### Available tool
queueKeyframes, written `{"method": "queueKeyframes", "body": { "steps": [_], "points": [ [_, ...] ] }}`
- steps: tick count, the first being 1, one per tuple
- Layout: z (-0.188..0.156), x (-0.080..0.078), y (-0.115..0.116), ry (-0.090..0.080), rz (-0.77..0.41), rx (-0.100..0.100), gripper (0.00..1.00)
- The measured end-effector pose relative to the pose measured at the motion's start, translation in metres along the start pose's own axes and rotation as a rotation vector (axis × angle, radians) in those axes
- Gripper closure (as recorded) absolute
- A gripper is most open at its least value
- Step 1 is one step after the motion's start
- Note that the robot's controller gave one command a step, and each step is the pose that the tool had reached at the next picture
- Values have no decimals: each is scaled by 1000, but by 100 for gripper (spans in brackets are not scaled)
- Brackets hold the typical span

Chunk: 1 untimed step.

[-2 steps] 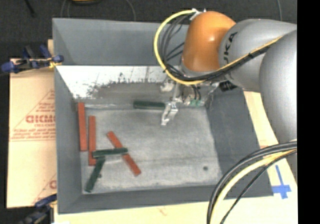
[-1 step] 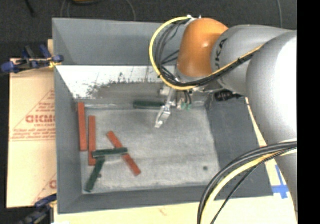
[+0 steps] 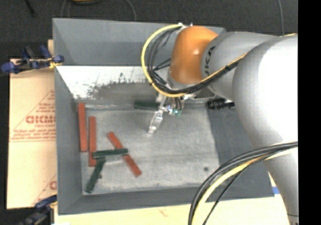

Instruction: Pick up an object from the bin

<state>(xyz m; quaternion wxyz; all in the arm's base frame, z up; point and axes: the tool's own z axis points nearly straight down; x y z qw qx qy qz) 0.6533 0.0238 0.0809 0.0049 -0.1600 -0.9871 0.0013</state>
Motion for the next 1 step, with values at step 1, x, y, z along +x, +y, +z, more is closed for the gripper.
{"method": "queueKeyframes", "body": {
  "steps": [1],
  "points": [
    [-1,-2,-1,-13,-27,-7,100]
  ]
}}
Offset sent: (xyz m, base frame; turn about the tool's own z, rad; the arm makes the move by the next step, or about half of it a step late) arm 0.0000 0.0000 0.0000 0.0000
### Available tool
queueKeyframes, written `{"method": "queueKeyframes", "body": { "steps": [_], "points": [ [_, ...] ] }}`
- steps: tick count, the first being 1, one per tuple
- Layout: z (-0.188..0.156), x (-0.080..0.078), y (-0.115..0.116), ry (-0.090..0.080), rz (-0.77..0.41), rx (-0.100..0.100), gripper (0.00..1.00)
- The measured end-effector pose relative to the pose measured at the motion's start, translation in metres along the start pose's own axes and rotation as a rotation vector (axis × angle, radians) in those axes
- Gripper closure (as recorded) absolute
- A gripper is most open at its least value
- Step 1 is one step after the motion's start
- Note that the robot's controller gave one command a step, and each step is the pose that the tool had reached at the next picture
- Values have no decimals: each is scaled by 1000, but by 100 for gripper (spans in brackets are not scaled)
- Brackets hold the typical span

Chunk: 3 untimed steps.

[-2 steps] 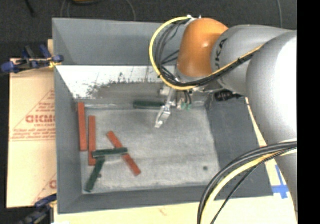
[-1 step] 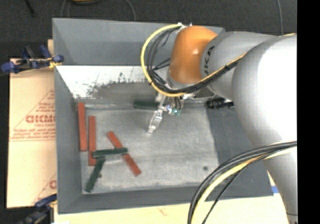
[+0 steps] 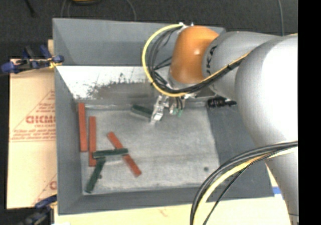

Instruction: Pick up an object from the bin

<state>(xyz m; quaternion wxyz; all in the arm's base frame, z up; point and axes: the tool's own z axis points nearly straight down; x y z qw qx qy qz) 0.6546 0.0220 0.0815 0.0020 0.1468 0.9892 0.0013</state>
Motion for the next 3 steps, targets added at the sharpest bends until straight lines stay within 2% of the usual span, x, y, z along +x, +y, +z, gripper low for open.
{"method": "queueKeyframes", "body": {
  "steps": [3],
  "points": [
    [-13,2,-1,2,-2,3,100]
  ]
}}
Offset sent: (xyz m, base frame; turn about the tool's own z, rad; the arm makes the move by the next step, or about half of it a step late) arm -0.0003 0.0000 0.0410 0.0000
